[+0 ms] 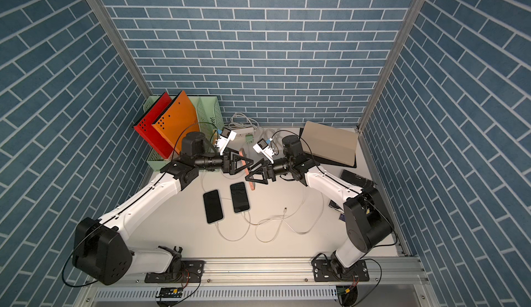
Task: Unplug the charging cable from the phone
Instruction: Place the phone at the center of the board.
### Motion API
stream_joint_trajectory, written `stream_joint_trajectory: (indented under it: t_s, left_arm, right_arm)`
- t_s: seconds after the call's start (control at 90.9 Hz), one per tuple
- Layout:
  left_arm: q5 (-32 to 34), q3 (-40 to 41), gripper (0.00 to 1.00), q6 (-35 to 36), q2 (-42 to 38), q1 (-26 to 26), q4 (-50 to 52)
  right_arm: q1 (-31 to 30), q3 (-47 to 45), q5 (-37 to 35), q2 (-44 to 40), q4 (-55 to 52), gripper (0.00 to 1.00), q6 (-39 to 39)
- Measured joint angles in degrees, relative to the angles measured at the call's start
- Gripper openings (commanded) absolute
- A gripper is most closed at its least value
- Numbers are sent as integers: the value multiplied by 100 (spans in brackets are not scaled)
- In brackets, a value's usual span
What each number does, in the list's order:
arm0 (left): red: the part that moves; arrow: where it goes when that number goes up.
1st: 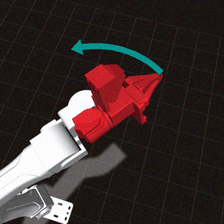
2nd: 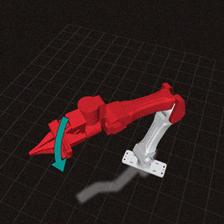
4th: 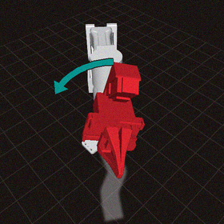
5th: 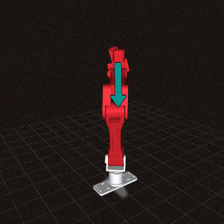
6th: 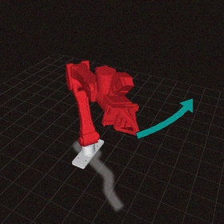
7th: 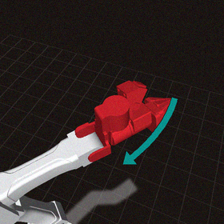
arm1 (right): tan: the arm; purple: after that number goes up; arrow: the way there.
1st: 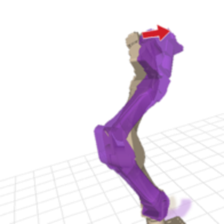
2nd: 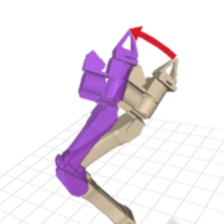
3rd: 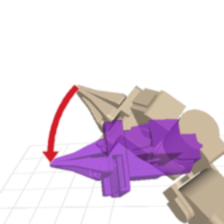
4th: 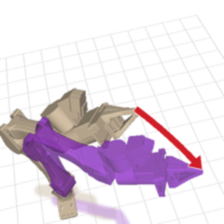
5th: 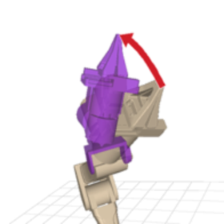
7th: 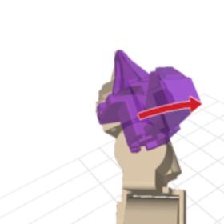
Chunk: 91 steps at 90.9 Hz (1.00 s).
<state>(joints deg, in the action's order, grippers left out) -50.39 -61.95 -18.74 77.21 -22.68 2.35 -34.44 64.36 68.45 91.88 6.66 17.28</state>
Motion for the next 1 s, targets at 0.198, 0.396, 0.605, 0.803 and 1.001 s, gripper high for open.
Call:
stream_joint_trajectory:
  t_s: [0.198,0.396,0.605,0.803,1.001]
  left_arm:
    - [1685,133,100,-66,-363,149,120]
    - [3178,625,100,-275,-544,205,129]
    - [4092,1016,100,-656,-592,210,120]
    - [4846,1360,100,-1152,-745,210,70]
    - [5276,1478,100,-1495,-837,214,79]
  right_arm:
    - [59,149,-990,107,-741,20,-280]
    - [101,466,-2356,450,-1491,16,-367]
    - [39,627,-4076,778,-2236,16,-157]
    - [-214,1091,-5790,1305,-3112,16,96]
    - [-367,1484,-6867,1937,-3873,22,94]
